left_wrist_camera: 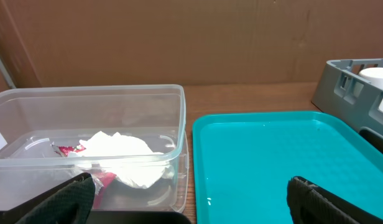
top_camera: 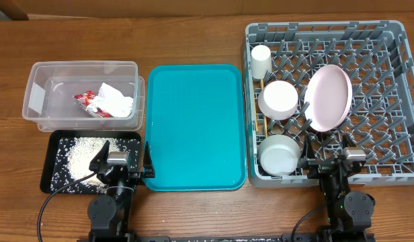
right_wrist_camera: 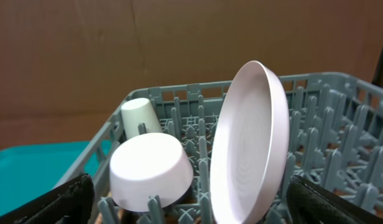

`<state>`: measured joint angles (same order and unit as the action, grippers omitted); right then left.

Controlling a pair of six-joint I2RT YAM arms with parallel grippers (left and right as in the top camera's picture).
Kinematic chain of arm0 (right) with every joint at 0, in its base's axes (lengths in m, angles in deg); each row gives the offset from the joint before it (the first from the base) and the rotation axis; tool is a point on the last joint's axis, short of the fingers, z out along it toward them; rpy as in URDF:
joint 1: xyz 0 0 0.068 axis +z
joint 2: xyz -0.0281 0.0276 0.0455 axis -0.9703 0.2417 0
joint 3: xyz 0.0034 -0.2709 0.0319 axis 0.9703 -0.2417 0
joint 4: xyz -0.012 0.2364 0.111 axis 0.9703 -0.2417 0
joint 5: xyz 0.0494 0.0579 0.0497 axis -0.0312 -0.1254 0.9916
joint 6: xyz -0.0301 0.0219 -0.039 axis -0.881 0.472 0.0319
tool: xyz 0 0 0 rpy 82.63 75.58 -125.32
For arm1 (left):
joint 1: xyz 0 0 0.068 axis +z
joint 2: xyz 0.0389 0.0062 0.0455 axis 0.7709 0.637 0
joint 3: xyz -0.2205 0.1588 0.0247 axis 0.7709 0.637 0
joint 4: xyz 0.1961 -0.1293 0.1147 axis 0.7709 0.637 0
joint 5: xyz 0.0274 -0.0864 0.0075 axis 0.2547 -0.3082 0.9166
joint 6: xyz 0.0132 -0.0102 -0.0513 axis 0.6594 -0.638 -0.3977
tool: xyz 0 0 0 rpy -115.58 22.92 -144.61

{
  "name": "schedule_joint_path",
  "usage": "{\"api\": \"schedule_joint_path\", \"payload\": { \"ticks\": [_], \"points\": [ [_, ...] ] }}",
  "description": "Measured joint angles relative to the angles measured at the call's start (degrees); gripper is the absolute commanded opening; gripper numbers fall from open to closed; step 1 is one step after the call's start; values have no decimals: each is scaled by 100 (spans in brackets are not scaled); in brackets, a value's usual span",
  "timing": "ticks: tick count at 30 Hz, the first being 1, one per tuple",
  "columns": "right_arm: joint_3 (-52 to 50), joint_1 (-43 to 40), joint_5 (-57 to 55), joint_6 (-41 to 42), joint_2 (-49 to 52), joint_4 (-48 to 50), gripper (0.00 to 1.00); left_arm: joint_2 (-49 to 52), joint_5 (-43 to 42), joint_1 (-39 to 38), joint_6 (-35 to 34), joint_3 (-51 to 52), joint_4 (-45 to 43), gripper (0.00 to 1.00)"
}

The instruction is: Sort waste into correct bins and load items into the dishwasher

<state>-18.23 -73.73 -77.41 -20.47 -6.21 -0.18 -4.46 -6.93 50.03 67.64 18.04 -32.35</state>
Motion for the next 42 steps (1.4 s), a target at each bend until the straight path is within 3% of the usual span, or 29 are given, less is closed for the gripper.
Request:
{"api": "schedule_joint_path", "payload": {
  "ticks": [42],
  "points": [
    [0,0,-20,-387,0,2,100,0,0,0,0,0,0,100]
  ]
}}
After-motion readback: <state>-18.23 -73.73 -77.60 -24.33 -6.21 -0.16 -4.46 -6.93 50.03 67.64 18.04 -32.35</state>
